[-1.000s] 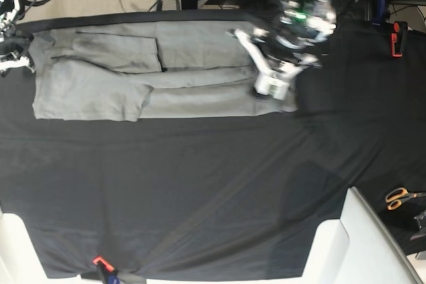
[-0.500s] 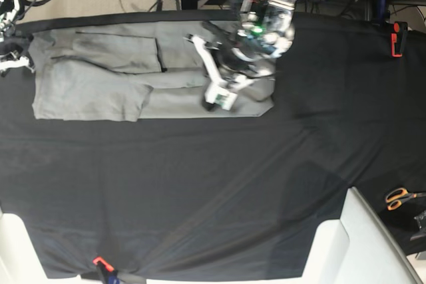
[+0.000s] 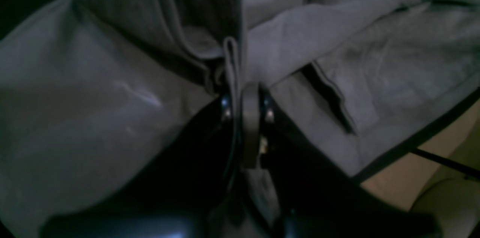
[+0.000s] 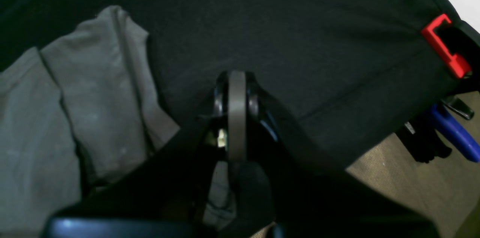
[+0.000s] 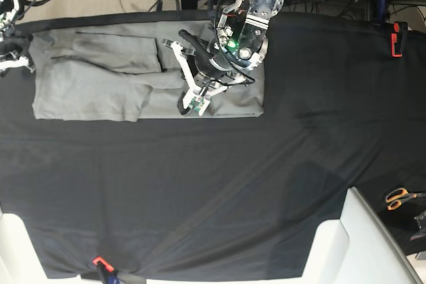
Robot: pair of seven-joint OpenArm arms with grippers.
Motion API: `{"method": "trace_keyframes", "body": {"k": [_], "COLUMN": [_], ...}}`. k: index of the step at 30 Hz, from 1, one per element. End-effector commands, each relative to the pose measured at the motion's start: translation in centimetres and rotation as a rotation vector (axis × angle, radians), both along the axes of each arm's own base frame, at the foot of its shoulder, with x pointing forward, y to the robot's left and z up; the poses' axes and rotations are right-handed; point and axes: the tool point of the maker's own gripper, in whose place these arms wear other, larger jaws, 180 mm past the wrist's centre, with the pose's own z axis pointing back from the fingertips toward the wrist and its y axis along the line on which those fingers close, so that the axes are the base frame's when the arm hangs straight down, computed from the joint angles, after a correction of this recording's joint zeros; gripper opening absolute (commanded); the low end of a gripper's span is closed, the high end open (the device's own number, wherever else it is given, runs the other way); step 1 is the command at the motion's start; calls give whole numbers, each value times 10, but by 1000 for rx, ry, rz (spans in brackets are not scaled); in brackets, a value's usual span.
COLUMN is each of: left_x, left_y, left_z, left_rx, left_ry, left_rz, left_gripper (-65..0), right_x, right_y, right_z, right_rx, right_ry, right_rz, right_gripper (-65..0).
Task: Fold the T-shirt properly
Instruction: 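Fold the hem end with left gripper toward the right gripper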
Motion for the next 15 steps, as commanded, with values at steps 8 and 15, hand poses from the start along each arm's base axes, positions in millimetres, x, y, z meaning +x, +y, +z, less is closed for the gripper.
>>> {"method": "trace_keyframes", "body": {"k": [8,15], "left_x": [9,6], "left_y": [-8,-19], "left_z": [10,15], "left_rx": [-30,-40], "left_ry": [-33,-42], "left_rz": [4,-24], "left_gripper": [-650,-311], "right_x": [8,8], "right_y": [-9,-8], "right_z": [15,14], "right_rx": [-41,-40], "right_ry": [-38,-38], "right_rz": [8,9], "right_gripper": [-650,-650]}}
